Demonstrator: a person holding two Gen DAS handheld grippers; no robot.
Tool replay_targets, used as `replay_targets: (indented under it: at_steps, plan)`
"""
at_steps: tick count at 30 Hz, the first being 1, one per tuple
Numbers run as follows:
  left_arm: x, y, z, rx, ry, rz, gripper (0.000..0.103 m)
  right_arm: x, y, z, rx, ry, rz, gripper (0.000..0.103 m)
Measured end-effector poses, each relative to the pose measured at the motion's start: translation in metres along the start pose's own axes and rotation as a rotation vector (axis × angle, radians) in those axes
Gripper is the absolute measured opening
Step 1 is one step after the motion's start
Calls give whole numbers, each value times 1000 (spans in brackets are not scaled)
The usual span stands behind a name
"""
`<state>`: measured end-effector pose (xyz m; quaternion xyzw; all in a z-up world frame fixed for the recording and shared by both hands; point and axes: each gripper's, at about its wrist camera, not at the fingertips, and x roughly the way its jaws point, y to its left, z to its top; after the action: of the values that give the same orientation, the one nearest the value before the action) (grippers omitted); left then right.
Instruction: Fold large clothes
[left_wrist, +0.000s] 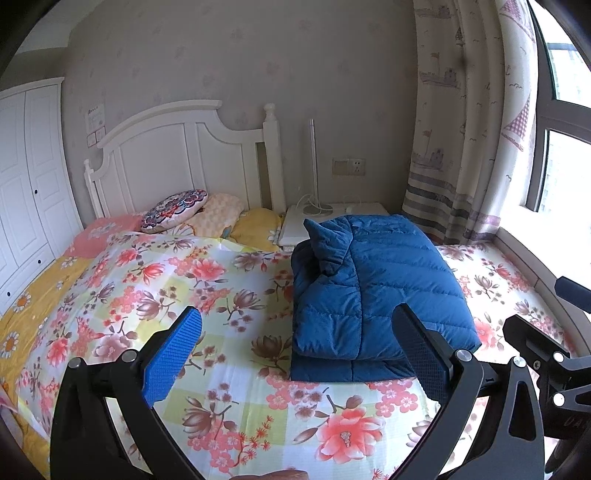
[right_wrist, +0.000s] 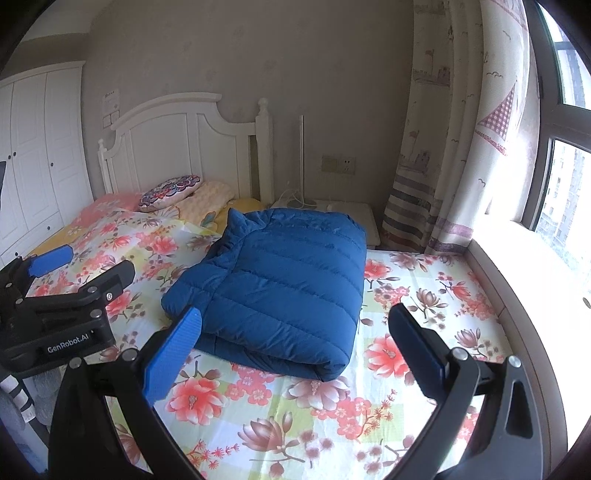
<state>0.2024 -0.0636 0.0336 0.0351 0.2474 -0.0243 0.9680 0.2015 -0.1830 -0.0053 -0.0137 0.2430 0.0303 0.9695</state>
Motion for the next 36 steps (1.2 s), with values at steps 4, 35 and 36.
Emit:
replay_targets:
  at_steps: [4,35,36]
  plan:
    - [1,1,-1,0,3,1,99,1,0,-3,-1,6,2,101]
    - [-1,-1,-4,1,9,3,99,0,1,-6,3,12,9,101]
    - [-1,0,-5,1,10,3,99,0,1,-6,3,12,9,101]
